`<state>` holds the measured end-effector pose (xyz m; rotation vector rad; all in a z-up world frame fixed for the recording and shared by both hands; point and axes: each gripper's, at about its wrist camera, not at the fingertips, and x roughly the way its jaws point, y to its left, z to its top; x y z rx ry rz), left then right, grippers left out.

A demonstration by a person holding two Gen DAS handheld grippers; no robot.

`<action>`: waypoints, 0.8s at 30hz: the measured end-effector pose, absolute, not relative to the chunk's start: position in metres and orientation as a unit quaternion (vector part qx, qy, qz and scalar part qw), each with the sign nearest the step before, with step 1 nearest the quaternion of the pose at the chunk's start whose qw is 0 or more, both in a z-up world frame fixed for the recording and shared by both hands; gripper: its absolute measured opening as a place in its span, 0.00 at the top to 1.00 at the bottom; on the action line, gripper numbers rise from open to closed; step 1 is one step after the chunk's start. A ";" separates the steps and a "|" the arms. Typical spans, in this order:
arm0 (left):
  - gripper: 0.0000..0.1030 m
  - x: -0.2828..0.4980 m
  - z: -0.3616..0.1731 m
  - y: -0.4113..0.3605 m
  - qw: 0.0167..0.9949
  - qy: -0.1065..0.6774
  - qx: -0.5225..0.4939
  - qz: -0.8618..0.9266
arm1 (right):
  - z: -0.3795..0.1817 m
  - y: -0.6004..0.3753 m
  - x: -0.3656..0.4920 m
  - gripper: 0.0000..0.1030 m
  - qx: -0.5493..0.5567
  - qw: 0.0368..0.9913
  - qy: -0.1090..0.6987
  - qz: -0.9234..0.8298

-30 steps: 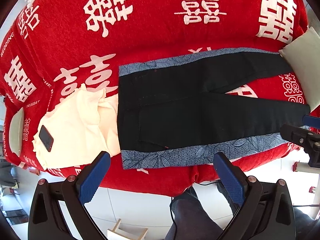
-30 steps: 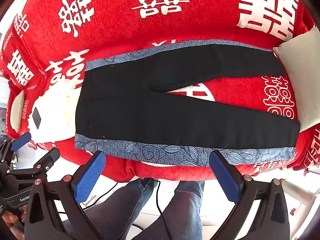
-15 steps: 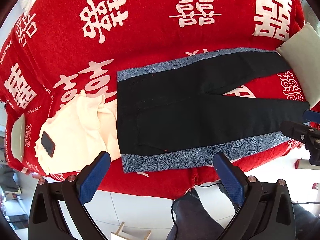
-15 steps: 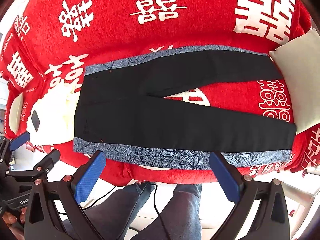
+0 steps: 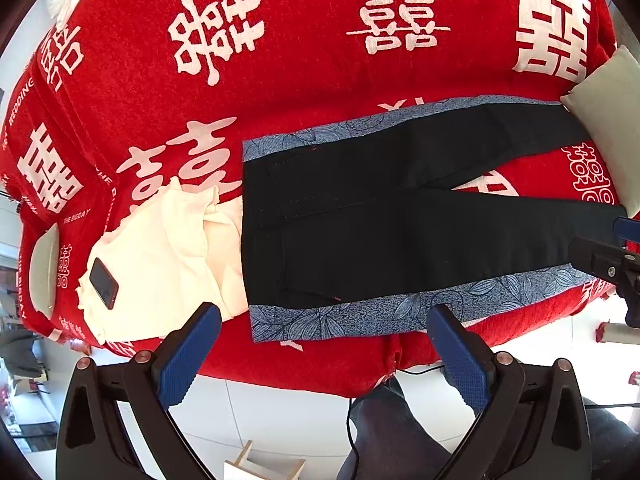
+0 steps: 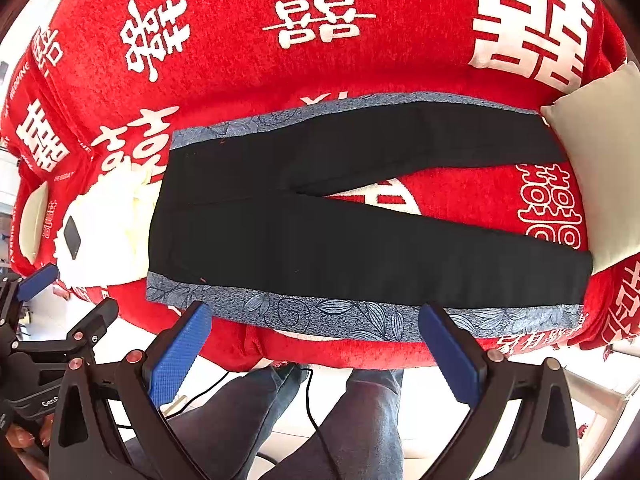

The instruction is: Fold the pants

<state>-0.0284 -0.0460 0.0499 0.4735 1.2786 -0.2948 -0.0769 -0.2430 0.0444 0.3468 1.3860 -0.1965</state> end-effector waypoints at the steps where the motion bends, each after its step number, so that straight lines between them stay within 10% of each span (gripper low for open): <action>1: 0.00 -0.028 0.050 -0.046 0.767 0.589 0.216 -0.136 | 0.044 -0.244 -0.077 0.00 0.158 0.751 0.634 -0.090; 24: 0.00 -0.031 0.033 -0.067 0.770 0.613 0.159 -0.080 | 0.027 -0.273 -0.071 0.00 0.134 0.745 0.650 -0.067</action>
